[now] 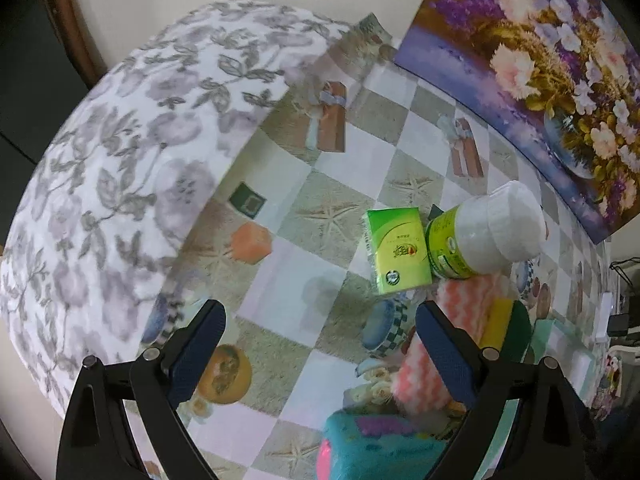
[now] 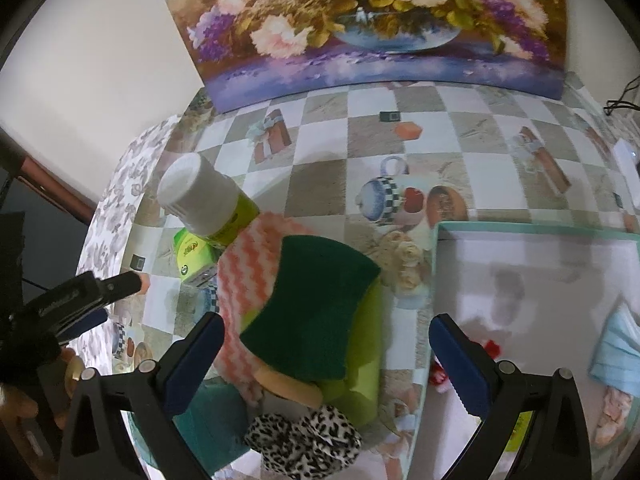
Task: Organize soft objects
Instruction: 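Move both tools back toward the green tissue pack and sponge, then grasp green tissue pack with left tool while right tool grasps green sponge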
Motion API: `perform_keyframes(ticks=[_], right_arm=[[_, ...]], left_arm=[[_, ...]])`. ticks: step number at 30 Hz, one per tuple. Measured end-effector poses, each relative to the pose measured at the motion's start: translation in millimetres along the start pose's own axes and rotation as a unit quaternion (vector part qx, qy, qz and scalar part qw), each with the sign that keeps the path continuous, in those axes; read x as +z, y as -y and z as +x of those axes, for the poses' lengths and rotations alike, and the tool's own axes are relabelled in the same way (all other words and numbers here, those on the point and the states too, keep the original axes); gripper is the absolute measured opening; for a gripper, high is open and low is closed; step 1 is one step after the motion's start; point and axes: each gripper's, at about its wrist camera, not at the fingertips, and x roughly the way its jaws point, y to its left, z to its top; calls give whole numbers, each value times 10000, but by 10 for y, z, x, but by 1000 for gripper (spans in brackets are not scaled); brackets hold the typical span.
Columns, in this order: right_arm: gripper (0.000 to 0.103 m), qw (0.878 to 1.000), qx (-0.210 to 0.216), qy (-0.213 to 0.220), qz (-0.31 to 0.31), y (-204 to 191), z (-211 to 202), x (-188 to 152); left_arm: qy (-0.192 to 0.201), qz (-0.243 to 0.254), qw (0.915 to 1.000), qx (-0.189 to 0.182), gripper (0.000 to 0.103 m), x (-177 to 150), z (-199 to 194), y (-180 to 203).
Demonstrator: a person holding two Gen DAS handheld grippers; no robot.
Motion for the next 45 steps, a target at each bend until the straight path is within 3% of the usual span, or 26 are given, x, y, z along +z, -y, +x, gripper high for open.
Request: perform_keyframes(ticks=[13,19,28,34,36,45], right_arm=[[103,9995,-26,-305,-79,-83,357,37],[103,9992,-55,-381,-100,-88,463,29],[103,9989,-74,-443,-128,-92,516,37],[103,9988,-45,-466,-162,-121,544,43],[103,9987,-17,-475,-177,-134,544,36],[84,9982,213,-534,-154,-126,565,18]], left_arm=[[-482,829,9954,6,96,343,368,407],[-451,1556,9859,415,96,389,490,640],[-482,1669,9838,436,94,406,687,746],[-597,1607,9849,263,73,408,775,739],[-592,1643,9841,321,50,400,766,737],[-617,1525,9850,528,49,370,726,576]])
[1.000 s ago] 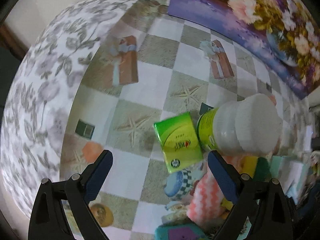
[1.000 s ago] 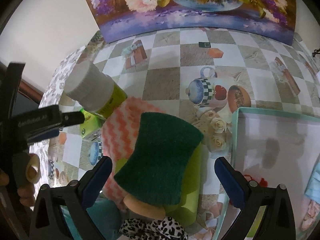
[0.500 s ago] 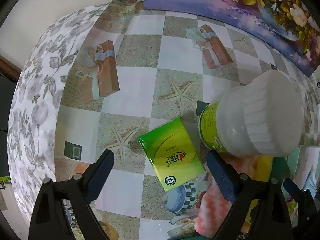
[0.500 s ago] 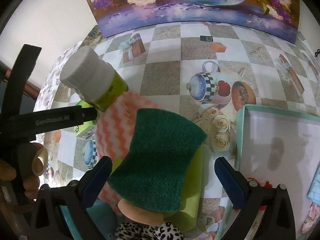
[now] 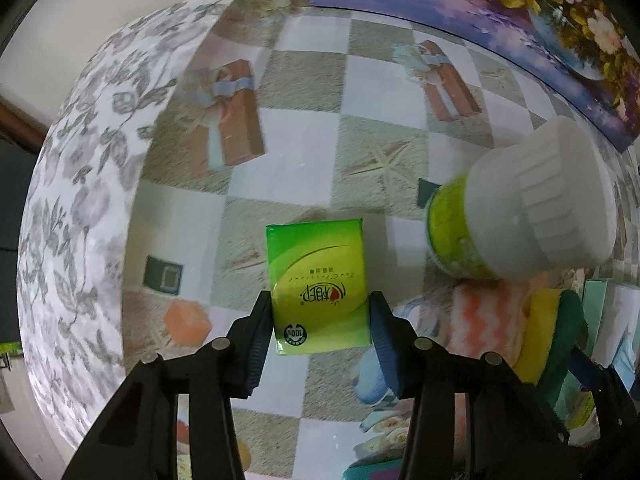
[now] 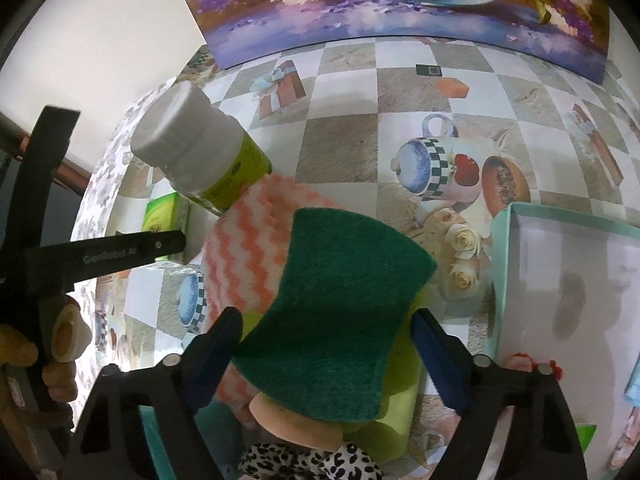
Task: Organize soft objects
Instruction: 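Grasp green tissue pack with left tool while right tool grasps green sponge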
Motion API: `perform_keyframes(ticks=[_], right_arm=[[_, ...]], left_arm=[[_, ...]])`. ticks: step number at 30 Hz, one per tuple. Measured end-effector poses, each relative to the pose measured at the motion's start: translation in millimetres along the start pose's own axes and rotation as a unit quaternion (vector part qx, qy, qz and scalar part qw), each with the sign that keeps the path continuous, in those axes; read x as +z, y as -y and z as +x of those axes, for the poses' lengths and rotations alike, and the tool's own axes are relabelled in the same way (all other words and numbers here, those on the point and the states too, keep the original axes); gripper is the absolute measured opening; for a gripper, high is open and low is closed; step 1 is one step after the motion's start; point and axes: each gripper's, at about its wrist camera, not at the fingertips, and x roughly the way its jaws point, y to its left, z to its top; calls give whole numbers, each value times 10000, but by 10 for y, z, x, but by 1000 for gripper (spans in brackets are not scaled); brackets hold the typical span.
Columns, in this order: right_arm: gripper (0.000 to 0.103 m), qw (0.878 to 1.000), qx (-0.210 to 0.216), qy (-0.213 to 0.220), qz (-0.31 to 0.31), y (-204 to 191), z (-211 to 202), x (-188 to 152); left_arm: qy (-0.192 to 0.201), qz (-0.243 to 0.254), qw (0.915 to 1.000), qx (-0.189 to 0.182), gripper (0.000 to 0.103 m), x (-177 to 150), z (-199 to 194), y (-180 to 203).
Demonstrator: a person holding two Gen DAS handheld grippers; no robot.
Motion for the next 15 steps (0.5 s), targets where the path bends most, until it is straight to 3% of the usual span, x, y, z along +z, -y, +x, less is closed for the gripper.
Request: perform_keyframes(ticks=[8,15], right_arm=[[76,9996,230,-9,180,103,-62,-16],[76,9982,462,122,352,222,-281,-14]], left_arm=[[74,-491,9988,-32,49,-148,-106,-183],[318,-983,9945,-153,49,-405,-356,-360]])
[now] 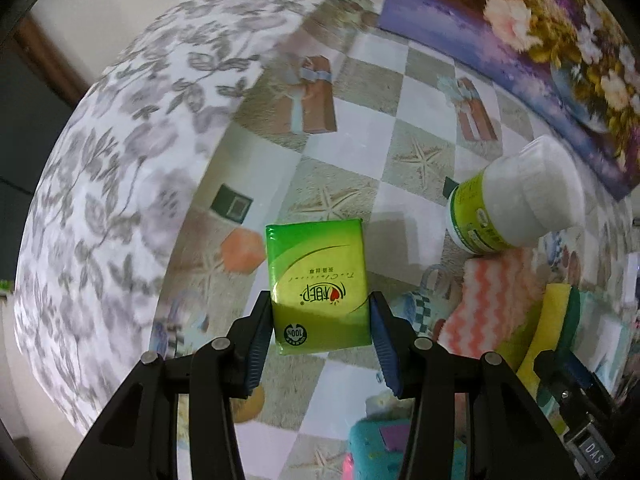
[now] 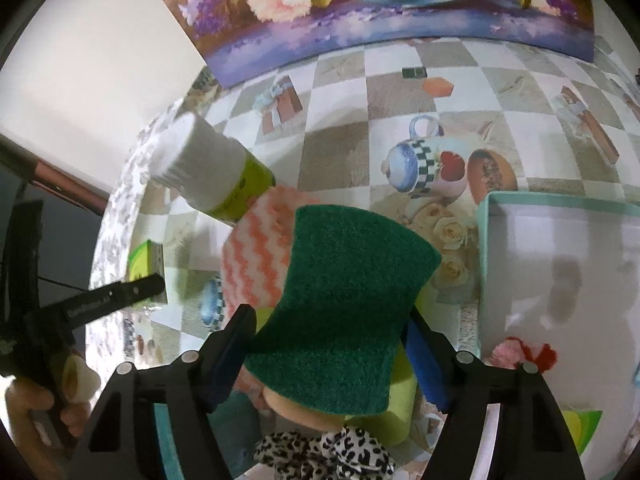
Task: Organize soft objects
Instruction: 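Grasp green tissue pack with left tool while right tool grasps green sponge, then carry tissue pack with left tool while right tool carries sponge over tray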
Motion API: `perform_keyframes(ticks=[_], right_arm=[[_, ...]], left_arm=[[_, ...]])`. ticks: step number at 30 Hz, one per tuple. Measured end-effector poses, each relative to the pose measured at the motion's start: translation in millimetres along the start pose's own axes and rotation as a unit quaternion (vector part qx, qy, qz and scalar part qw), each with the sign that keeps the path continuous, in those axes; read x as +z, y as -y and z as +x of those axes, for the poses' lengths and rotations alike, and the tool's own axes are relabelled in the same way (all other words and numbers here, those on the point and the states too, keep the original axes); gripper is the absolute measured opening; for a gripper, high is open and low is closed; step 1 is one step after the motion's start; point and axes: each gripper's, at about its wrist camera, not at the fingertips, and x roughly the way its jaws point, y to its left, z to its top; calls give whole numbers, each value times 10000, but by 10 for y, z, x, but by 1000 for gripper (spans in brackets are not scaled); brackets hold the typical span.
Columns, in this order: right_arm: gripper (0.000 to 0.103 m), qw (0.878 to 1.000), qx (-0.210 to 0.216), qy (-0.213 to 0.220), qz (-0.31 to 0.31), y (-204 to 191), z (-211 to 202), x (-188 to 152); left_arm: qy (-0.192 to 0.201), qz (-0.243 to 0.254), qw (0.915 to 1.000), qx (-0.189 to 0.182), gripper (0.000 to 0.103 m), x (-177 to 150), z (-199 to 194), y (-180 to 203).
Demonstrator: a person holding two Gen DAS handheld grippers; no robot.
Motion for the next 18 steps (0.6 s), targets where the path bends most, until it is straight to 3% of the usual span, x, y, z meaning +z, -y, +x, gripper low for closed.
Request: perform_keyframes(ticks=[9,18], right_arm=[[76,9988,187,445,79,-9,-562,29],[76,9948,-301,952,193,251,-1159,44]], left_arm=[[613,-340,9975,-112,49,-409,-614,-101],[1247,-37,9915,-367,49,-748,-1146,492]])
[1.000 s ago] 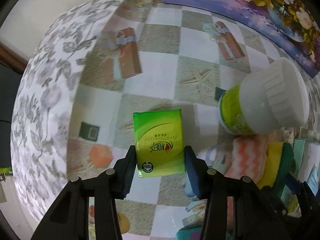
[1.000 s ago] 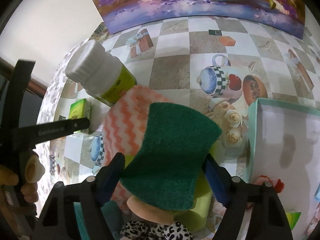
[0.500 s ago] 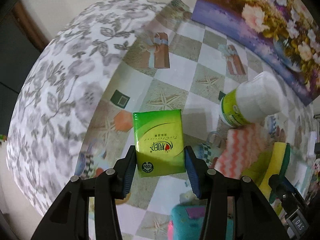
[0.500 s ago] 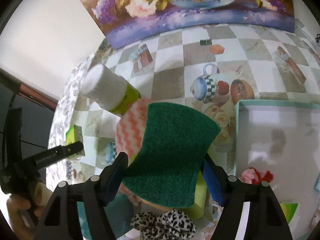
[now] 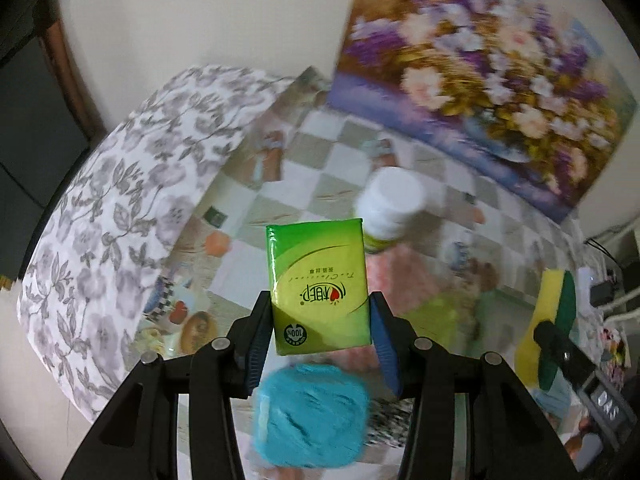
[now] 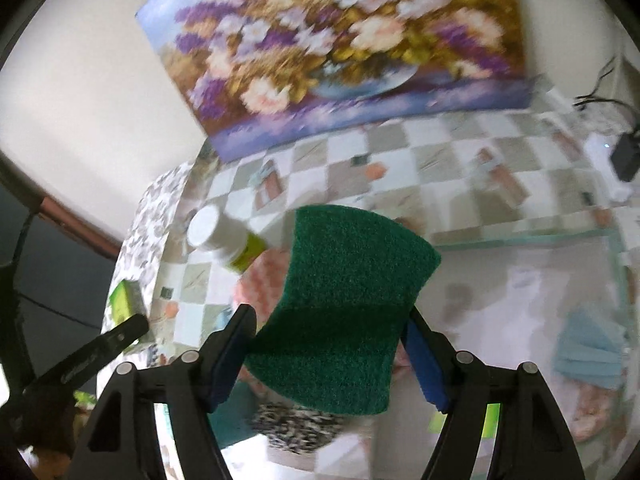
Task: Organize soft objects
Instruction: 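Carry tissue pack with left tool while right tool carries sponge over tray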
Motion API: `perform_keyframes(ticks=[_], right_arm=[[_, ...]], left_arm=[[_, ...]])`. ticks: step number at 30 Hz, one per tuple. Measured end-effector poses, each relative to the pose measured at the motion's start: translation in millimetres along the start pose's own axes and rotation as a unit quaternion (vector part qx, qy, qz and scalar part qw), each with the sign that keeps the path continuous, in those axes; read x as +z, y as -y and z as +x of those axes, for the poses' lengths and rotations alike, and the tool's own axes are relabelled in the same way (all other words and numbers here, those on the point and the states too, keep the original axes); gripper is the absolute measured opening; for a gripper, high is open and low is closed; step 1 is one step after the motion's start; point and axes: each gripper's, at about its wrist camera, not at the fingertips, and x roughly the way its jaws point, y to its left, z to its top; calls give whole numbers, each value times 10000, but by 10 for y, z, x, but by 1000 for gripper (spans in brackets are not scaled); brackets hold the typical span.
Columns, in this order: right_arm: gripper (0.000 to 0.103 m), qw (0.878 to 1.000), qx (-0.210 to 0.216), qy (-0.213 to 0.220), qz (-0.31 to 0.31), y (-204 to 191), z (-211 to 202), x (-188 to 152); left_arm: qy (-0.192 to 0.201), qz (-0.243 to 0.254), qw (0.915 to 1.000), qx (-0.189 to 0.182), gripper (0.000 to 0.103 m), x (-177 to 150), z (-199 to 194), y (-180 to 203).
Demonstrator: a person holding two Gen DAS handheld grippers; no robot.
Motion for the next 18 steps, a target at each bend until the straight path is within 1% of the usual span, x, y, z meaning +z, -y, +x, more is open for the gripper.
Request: perform_keyframes(ticks=[5,9,18], right_arm=[[76,9989,-229,266,297,364,-254,66],[76,9956,-557,451,605,731,-416,95],[76,9821,-1193,648,1303,1550,-729,32]], left_arm=[[165,338,9992,-163,49,-114,-175,392],[246,699,9967,-323,49,-220,-243,747],[43,1404,9883,-591,49,-517,-104,1495]])
